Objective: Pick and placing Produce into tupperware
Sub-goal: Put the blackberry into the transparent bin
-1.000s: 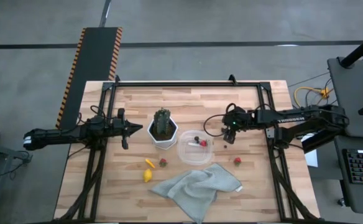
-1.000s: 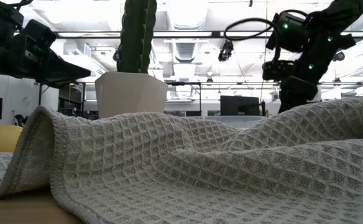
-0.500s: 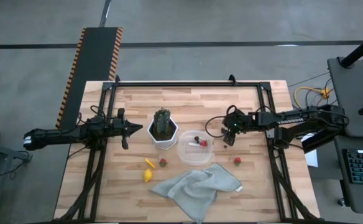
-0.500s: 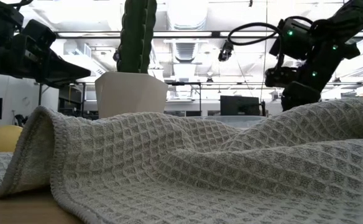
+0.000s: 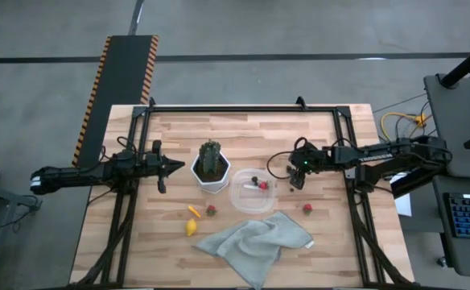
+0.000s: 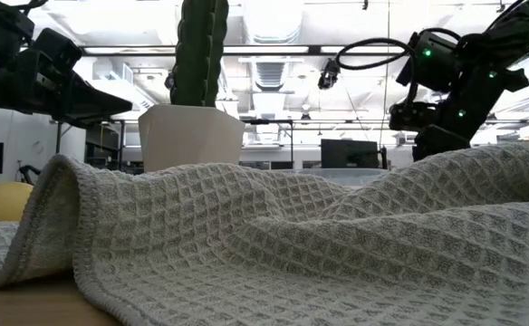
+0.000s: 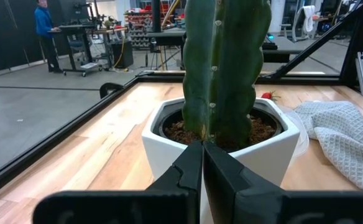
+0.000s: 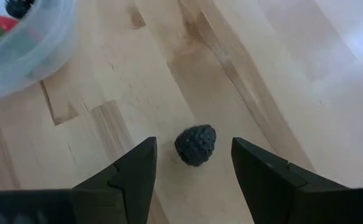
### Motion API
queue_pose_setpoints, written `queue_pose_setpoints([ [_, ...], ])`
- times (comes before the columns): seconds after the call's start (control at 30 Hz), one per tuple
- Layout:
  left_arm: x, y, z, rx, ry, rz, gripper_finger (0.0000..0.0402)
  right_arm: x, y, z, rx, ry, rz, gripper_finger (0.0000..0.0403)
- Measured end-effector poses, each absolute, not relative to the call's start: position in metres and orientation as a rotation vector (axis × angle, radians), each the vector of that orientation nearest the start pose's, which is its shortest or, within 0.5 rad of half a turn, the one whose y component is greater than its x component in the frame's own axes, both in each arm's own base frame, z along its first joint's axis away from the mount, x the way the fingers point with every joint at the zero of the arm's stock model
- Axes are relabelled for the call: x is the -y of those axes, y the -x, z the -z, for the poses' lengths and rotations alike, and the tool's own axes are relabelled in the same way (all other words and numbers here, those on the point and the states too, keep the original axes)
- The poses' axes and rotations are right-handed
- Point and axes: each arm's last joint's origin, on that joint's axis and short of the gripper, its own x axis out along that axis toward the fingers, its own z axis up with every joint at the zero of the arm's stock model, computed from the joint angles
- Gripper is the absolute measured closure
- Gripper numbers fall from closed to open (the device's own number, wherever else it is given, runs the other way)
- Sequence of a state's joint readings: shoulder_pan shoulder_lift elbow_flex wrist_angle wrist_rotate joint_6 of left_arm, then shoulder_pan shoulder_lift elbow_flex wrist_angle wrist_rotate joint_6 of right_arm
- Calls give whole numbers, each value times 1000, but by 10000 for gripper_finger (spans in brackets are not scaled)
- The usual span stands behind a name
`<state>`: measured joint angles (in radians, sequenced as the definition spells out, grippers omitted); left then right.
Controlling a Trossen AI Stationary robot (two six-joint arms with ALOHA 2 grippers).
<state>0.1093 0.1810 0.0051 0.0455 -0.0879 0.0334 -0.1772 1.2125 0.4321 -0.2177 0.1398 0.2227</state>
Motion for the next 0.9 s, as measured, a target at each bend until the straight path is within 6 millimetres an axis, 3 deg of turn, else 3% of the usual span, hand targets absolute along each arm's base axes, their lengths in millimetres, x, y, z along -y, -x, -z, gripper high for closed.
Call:
queue_pose_setpoints([
  [0.9,-14,-107,-155,-134,-32,-195,402,37,-183,-122,-903,-254,406,202],
])
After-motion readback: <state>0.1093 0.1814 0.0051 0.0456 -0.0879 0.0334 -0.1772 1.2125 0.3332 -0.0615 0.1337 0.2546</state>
